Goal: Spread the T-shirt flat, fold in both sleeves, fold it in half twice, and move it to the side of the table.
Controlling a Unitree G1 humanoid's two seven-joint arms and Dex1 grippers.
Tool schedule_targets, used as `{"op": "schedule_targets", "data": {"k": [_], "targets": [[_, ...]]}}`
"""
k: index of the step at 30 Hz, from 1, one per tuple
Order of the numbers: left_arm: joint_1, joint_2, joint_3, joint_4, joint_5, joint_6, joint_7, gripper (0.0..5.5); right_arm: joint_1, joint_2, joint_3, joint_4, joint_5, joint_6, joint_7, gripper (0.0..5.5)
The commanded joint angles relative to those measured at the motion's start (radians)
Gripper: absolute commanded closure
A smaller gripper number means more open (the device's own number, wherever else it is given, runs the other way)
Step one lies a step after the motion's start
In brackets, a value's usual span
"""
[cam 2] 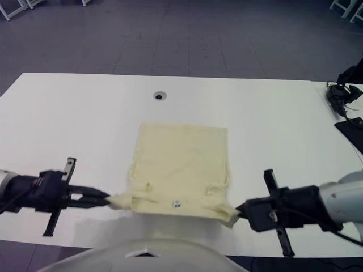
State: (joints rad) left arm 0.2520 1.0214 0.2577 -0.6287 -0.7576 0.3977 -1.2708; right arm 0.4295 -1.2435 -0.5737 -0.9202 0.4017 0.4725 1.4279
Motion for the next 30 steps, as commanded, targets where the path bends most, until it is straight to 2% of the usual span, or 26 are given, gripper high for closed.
{"op": "schedule_targets", "data": {"k": [1, 4, 7, 10, 13, 19, 21, 25, 30], "targets": [[-0.203, -0.071, -0.114, 0.123, 0.04, 0.083, 0.138, 5.49, -0.259, -0.077, 0.204, 0.196, 0.006, 0.002, -0.081, 5.5], [-0.292, -0.106, -0.192, 0.215, 0.099, 0.088, 0.161, 5.49, -0.433, -0.075, 0.39, 0.332, -0.05, -0.03, -0.095, 5.5], [-0.376, -0.146, -0.291, 0.346, 0.211, 0.046, 0.165, 5.49, -0.605, 0.02, 0.568, 0.451, -0.114, -0.062, -0.112, 5.5], [-0.392, -0.18, -0.309, 0.421, 0.273, 0.012, 0.195, 5.49, -0.769, 0.157, 0.746, 0.589, -0.231, -0.077, -0.159, 5.5], [-0.45, -0.235, -0.343, 0.494, 0.347, -0.016, 0.249, 5.49, -0.823, 0.223, 0.837, 0.696, -0.319, -0.13, -0.173, 5.5], [-0.534, -0.338, -0.37, 0.639, 0.442, -0.122, 0.303, 5.49, -0.891, 0.331, 0.909, 0.878, -0.449, -0.194, -0.257, 5.5], [-0.548, -0.378, -0.389, 0.681, 0.498, -0.183, 0.347, 5.49, -0.897, 0.36, 0.904, 0.893, -0.451, -0.127, -0.28, 5.5], [-0.574, -0.461, -0.375, 0.753, 0.531, -0.281, 0.409, 5.49, -0.862, 0.343, 0.905, 0.874, -0.471, -0.129, -0.271, 5.5], [-0.605, -0.494, -0.392, 0.842, 0.62, -0.422, 0.458, 5.49, -0.849, 0.336, 0.88, 0.861, -0.45, -0.072, -0.254, 5.5]]}}
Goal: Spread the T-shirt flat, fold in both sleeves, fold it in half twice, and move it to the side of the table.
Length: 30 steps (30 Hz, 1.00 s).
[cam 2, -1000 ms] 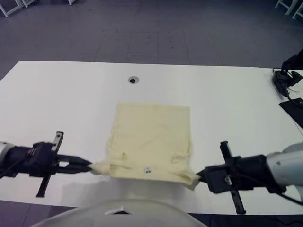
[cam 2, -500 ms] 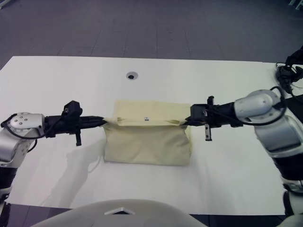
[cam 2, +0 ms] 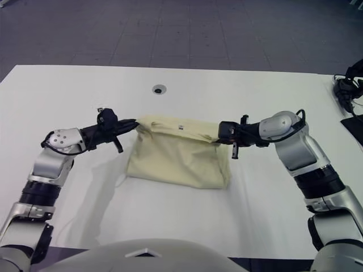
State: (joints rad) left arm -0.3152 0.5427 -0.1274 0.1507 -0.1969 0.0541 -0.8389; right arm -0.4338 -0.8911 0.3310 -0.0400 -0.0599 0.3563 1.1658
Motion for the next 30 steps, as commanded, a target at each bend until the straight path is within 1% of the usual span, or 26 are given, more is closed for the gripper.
{"op": "schedule_targets", "data": {"k": [1, 5, 9, 15, 17, 18, 22, 25, 26, 27, 30], "targets": [[-0.039, -0.014, -0.017, 0.077, 0.085, -0.108, 0.029, 5.49, 0.013, -0.008, -0.029, -0.02, 0.016, 0.069, 0.003, 5.5], [-0.036, -0.033, -0.027, 0.089, 0.118, -0.155, 0.039, 5.49, 0.021, 0.0, -0.028, -0.028, 0.026, 0.113, 0.002, 5.5], [-0.057, -0.035, -0.058, 0.138, 0.179, -0.208, 0.044, 5.49, 0.047, 0.017, -0.031, -0.004, -0.008, 0.128, -0.074, 5.5], [-0.061, -0.053, -0.082, 0.165, 0.236, -0.267, 0.067, 5.49, 0.06, 0.043, -0.049, 0.009, -0.011, 0.136, -0.138, 5.5], [-0.068, -0.062, -0.08, 0.173, 0.254, -0.287, 0.099, 5.49, 0.065, 0.053, -0.049, 0.009, -0.009, 0.142, -0.153, 5.5], [-0.075, -0.062, -0.082, 0.183, 0.28, -0.306, 0.126, 5.16, 0.067, 0.061, -0.051, 0.01, -0.009, 0.145, -0.163, 5.5], [-0.109, -0.09, -0.09, 0.212, 0.352, -0.319, 0.225, 4.55, 0.084, 0.107, -0.05, 0.028, -0.014, 0.163, -0.221, 5.5], [-0.114, -0.113, -0.105, 0.228, 0.39, -0.314, 0.274, 3.98, 0.083, 0.145, -0.061, 0.052, -0.02, 0.166, -0.274, 5.5], [-0.117, -0.118, -0.109, 0.237, 0.413, -0.314, 0.302, 3.85, 0.081, 0.158, -0.069, 0.058, -0.017, 0.177, -0.291, 5.25], [-0.126, -0.118, -0.111, 0.249, 0.447, -0.317, 0.346, 3.62, 0.081, 0.163, -0.065, 0.064, -0.029, 0.171, -0.306, 5.12], [-0.147, -0.123, -0.079, 0.264, 0.48, -0.305, 0.443, 3.17, 0.07, 0.185, -0.057, 0.096, -0.051, 0.143, -0.348, 4.68]]}}
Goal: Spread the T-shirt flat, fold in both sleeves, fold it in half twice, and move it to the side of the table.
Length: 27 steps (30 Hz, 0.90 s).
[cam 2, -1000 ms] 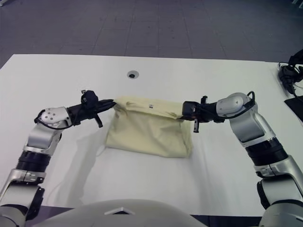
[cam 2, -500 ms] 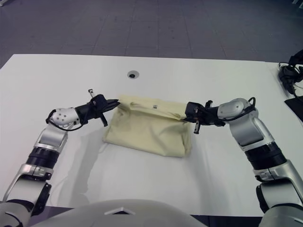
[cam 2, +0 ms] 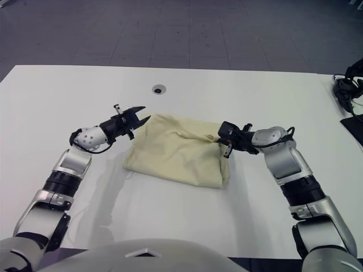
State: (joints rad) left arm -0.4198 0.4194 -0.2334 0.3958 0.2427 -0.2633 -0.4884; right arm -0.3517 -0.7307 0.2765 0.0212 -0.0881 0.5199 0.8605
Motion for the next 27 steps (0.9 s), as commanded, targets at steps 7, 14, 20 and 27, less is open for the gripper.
{"op": "schedule_targets", "data": {"k": [7, 14, 20, 27], "targets": [[-0.006, 0.003, 0.058, -0.041, 0.037, 0.022, 0.152, 2.02, -0.082, 0.08, 0.006, 0.201, -0.133, -0.198, -0.227, 3.58], [0.058, -0.009, 0.049, -0.095, 0.05, 0.024, 0.185, 0.68, -0.119, 0.118, -0.009, 0.294, -0.16, -0.319, -0.295, 2.3], [0.098, -0.025, 0.029, -0.109, 0.054, 0.01, 0.191, 0.1, -0.132, 0.152, -0.06, 0.317, -0.1, -0.306, -0.266, 1.34], [0.171, -0.024, -0.032, -0.217, -0.007, -0.018, 0.074, 0.1, -0.139, 0.15, -0.122, 0.311, -0.053, -0.339, -0.266, 0.11]]}}
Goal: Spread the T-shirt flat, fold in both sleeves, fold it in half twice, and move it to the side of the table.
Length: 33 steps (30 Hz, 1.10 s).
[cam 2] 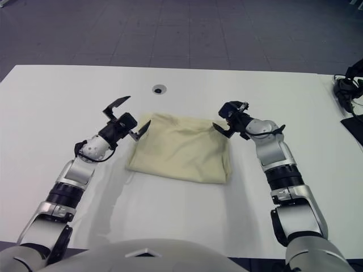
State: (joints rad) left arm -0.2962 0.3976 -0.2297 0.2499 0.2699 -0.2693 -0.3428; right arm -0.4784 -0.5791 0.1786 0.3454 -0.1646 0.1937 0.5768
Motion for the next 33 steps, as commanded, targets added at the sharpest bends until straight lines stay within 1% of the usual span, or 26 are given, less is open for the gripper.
{"op": "schedule_targets", "data": {"k": [1, 5, 7, 10, 12, 15, 17, 20, 23, 28, 33], "targets": [[0.066, 0.0, -0.052, -0.097, -0.038, -0.016, -0.094, 0.1, 0.001, -0.012, -0.024, -0.031, 0.032, -0.017, 0.043, 0.11], [0.139, 0.0, -0.147, -0.194, -0.031, -0.027, -0.179, 0.1, 0.061, -0.078, -0.011, -0.061, 0.023, -0.062, 0.12, 0.11], [0.172, -0.002, -0.19, -0.24, -0.026, -0.021, -0.211, 0.1, 0.072, -0.091, -0.006, -0.049, 0.012, -0.074, 0.135, 0.11], [0.197, 0.002, -0.22, -0.257, -0.018, -0.007, -0.234, 0.1, 0.088, -0.097, 0.013, -0.035, -0.011, -0.101, 0.141, 0.11], [0.209, 0.011, -0.228, -0.25, -0.018, 0.005, -0.25, 0.1, 0.095, -0.108, 0.051, 0.011, -0.081, -0.164, 0.101, 0.11], [0.217, 0.037, -0.236, -0.225, -0.005, 0.021, -0.276, 0.1, 0.075, -0.127, 0.115, 0.135, -0.228, -0.296, -0.048, 0.11], [0.216, 0.051, -0.242, -0.202, 0.006, 0.021, -0.29, 0.1, 0.06, -0.128, 0.134, 0.189, -0.281, -0.361, -0.125, 0.11], [0.215, 0.061, -0.245, -0.182, 0.011, 0.018, -0.3, 0.1, 0.041, -0.13, 0.155, 0.232, -0.339, -0.45, -0.223, 0.11], [0.21, 0.066, -0.242, -0.154, 0.019, 0.016, -0.297, 0.1, 0.035, -0.115, 0.142, 0.23, -0.336, -0.5, -0.271, 0.11], [0.195, 0.072, -0.243, -0.113, 0.033, 0.005, -0.29, 0.1, 0.076, -0.118, 0.148, 0.186, -0.318, -0.498, -0.216, 0.11], [0.168, 0.072, -0.223, -0.111, 0.033, -0.024, -0.265, 0.1, 0.133, -0.16, 0.138, 0.085, -0.266, -0.445, -0.068, 0.11]]}}
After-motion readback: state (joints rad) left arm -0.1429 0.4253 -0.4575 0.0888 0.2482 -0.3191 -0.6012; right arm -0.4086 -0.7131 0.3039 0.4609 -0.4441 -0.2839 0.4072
